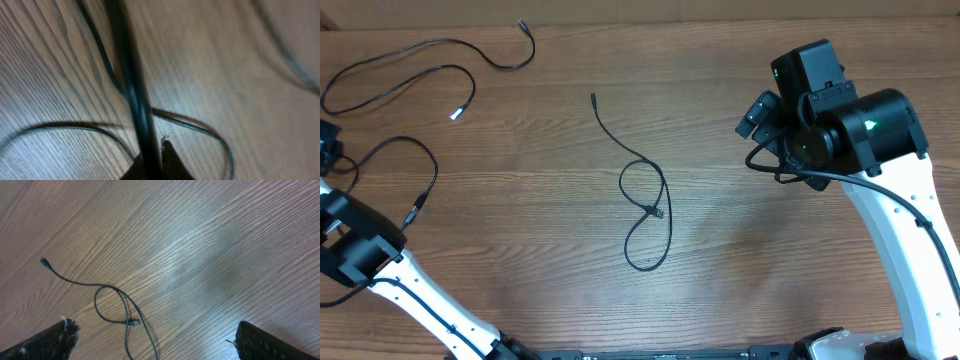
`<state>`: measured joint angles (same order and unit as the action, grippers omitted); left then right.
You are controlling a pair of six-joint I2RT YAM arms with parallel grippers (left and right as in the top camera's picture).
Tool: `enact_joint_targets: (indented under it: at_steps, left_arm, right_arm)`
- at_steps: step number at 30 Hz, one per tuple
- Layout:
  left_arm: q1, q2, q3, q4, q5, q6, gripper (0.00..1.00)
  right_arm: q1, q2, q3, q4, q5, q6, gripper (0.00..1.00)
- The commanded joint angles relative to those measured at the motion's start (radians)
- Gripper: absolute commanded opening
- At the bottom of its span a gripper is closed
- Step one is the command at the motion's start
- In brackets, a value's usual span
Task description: Untangle cables
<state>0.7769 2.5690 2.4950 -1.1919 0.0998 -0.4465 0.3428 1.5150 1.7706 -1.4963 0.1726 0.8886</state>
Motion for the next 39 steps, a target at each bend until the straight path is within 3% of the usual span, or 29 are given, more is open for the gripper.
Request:
enact_joint_targets:
  at_steps: [1, 5, 7, 8, 9, 10, 15, 19, 24, 26, 34, 39]
  left_arm:
    - [-0.005, -0.005, -0.054, -0.008, -0.026, -0.013, 0.14]
    - [0.003, -0.018, 0.019, -0.072, 0.063, -0.003, 0.33]
    - [0.003, -0.024, 0.109, -0.135, 0.085, -0.002, 0.36]
    - [0.003, -0.032, 0.175, -0.184, 0.077, -0.002, 0.52]
    - [0.002, -0.039, 0.231, -0.227, 0.073, -0.002, 0.83]
    - [0.002, -0.044, 0.267, -0.257, 0.074, -0.003, 1.00]
    - [0.002, -0.051, 0.364, -0.497, -0.017, -0.002, 1.00]
    - [-0.011, -0.052, 0.220, -0.498, 0.028, 0.163, 1.00]
    - [0.010, -0.099, 0.053, -0.498, -0.126, 0.102, 1.00]
    - [0.035, -0.135, 0.051, -0.498, -0.052, 0.087, 1.00]
    - [0.078, -0.402, 0.034, -0.498, 0.076, 0.097, 1.00]
    - [0.019, -0.631, -0.232, -0.498, -0.009, 0.045, 0.99]
  right_arm:
    - [0.004, 0.000, -0.004, 0.002, 0.018, -0.007, 1.00]
    - [0.004, 0.000, -0.004, 0.002, 0.018, -0.007, 1.00]
    - [0.004, 0.000, -0.004, 0.002, 0.018, -0.007, 1.00]
    - [0.004, 0.000, -0.004, 0.002, 0.018, -0.007, 1.00]
    - [0.004, 0.000, -0.004, 0.002, 0.018, -0.007, 1.00]
    - [0.004, 0.000, -0.004, 0.002, 0.018, -0.007, 1.00]
    - [0.004, 0.000, -0.004, 0.002, 0.018, -0.007, 1.00]
    - [0.004, 0.000, -0.004, 0.002, 0.018, -0.007, 1.00]
    - [0.004, 0.000, -0.004, 0.002, 0.018, -0.007, 1.00]
    - [0.004, 0.000, -0.004, 0.002, 0.018, -0.007, 1.00]
    - [0.004, 0.000, -0.004, 0.002, 0.018, -0.007, 1.00]
    - [0.004, 0.000, -0.004, 0.002, 0.018, -0.007, 1.00]
